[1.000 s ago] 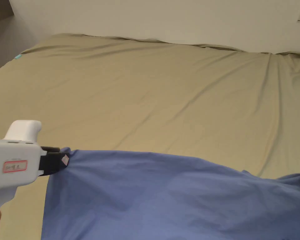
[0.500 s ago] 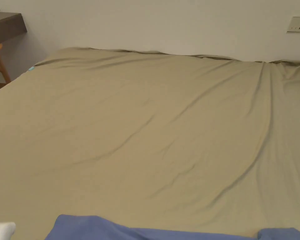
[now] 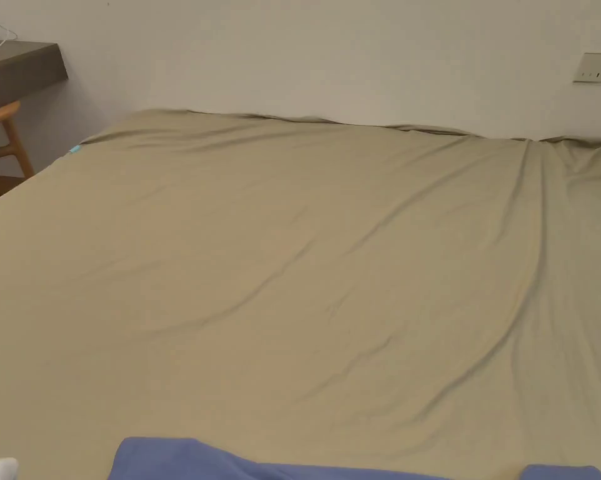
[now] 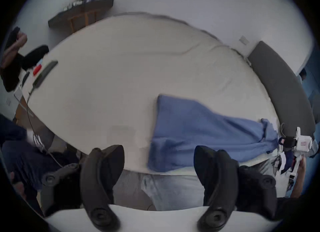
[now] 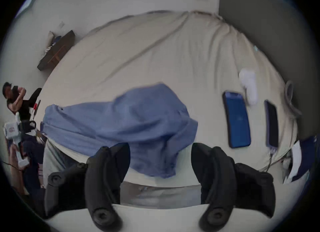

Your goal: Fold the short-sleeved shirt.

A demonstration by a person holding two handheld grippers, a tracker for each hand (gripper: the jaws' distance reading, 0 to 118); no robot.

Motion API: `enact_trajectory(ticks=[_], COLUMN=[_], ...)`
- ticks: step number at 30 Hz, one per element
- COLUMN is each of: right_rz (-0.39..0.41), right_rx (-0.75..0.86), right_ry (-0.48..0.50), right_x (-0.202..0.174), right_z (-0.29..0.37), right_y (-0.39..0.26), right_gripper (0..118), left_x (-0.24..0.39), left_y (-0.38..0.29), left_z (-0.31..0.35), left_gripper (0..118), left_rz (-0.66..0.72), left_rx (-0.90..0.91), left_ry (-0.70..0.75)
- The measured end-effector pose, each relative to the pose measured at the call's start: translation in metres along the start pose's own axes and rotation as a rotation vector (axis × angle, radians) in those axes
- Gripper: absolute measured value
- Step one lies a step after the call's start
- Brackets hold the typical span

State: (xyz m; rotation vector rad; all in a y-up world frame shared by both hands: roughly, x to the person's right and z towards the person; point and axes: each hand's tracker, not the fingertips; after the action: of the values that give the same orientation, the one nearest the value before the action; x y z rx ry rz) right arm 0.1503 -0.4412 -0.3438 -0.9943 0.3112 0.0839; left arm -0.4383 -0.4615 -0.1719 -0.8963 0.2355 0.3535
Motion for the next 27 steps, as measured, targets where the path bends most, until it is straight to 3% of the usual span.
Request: enact_trajectory(ticks=[5,6,7,8,9,10,13,16,17,19,21,23,27], right_rz=[-0.014,-0.006,0.005,0.048,0.076,0.094,0.135,0.138,0.136,0.136,0.141,0.139,0.127], right_rx=[0.183,0.175,0.174,0.17,0.165,0.169,0.145,0.135,0.127,0.119,0.105,0.098,0.089], right_ry=[0.03,0.021,0.019,0.02,0.026,-0.022,-0.009,0.011,0.023,0.031,0.028,0.025,0.021], right_x=[-0.047,-0.057,-0.064,-0.072,-0.076,-0.081,-0.086,-0.087,-0.086,-0.083,-0.081,-0.079,-0.075], right_z=[0.034,0.035,0.033,0.029,0.022,0.019,0.008,0.007,0.007,0.008,0.008,0.008,0.007], right_y=[0.017,0.019,0.021,0.023,0.024,0.024,0.022,0.02,0.022,0.021,0.02,0.019,0.018], right_gripper=[82,78,65,39,4,4,4,4,4,4,4,4,4], left_x=[0.054,0.066,0.073,0.081,0.086,0.092,0.091,0.066,0.049,0.006,-0.041,-0.069,-0.107], left_y=[0.014,0.015,0.016,0.017,0.02,0.02,0.024,0.036,0.043,0.056,0.068,0.073,0.059], left_z=[0.019,0.018,0.015,0.012,0.006,0.0,-0.012,-0.02,-0.027,-0.041,-0.066,-0.09,-0.119], left_gripper=[93,92,84,65,19,0,0,0,1,34,103,104,104], left_rz=[-0.07,-0.09,-0.104,-0.114,-0.127,-0.134,-0.118,-0.115,-0.132,-0.108,-0.013,0.09,0.25], left_rx=[0.176,0.202,0.215,0.223,0.213,0.206,0.171,0.102,0.049,0.018,-0.148,-0.345,-0.375], left_ry=[-0.025,-0.038,-0.052,-0.051,-0.055,-0.056,-0.061,-0.161,-0.216,-0.262,-0.387,-0.446,-0.489])
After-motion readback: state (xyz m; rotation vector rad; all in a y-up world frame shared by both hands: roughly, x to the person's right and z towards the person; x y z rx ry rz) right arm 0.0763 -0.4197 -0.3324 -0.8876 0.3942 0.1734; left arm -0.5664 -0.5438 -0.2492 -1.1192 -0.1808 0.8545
